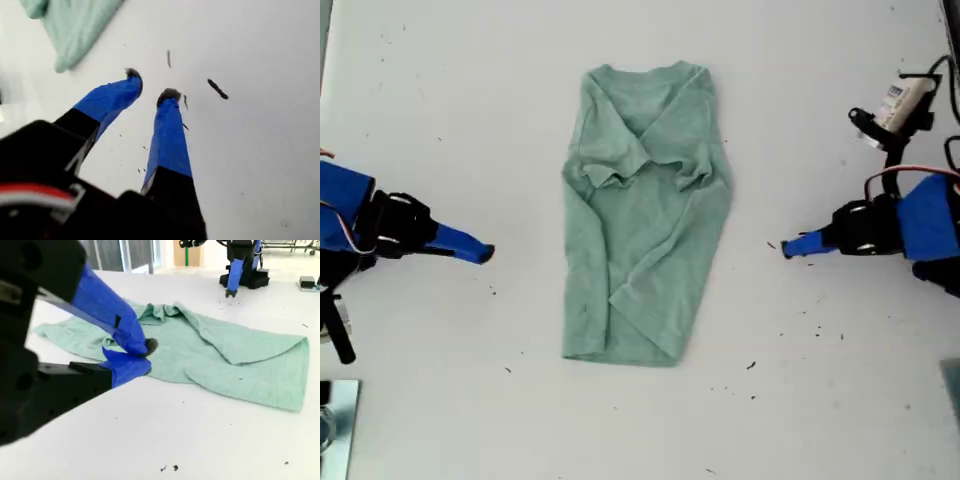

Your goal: Fold t shirt

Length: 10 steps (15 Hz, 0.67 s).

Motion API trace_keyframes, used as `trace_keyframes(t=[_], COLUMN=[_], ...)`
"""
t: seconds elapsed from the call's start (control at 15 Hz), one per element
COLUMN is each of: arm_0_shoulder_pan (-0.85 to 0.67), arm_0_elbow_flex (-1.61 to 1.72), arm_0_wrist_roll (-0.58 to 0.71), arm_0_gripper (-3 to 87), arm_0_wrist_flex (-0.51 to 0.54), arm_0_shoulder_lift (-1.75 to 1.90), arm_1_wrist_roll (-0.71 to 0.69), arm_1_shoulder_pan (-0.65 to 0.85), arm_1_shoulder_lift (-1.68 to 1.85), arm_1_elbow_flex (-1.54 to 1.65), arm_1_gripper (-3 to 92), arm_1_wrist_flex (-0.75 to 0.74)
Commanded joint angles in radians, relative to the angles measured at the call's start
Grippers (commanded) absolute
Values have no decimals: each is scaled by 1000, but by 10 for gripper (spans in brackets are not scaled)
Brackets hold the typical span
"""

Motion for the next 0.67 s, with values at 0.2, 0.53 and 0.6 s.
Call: trace_keyframes(t=[0.2, 0.53, 0.6], arm_0_shoulder_pan=[126, 305, 308], arm_0_elbow_flex=[-483, -1256, -1370], arm_0_wrist_roll=[-250, -364, -319], arm_0_gripper=[-3, -2, -2], arm_0_wrist_flex=[17, 322, 365], arm_0_shoulder_lift=[-618, -1330, -1434], arm_1_wrist_roll=[26, 69, 35], arm_1_shoulder_pan=[-140, -244, -245], arm_1_shoulder_lift=[-931, -1675, -1772], arm_1_elbow_flex=[-818, -1634, -1741], arm_1_gripper=[24, 19, 19], arm_1_wrist_flex=[-11, 204, 236])
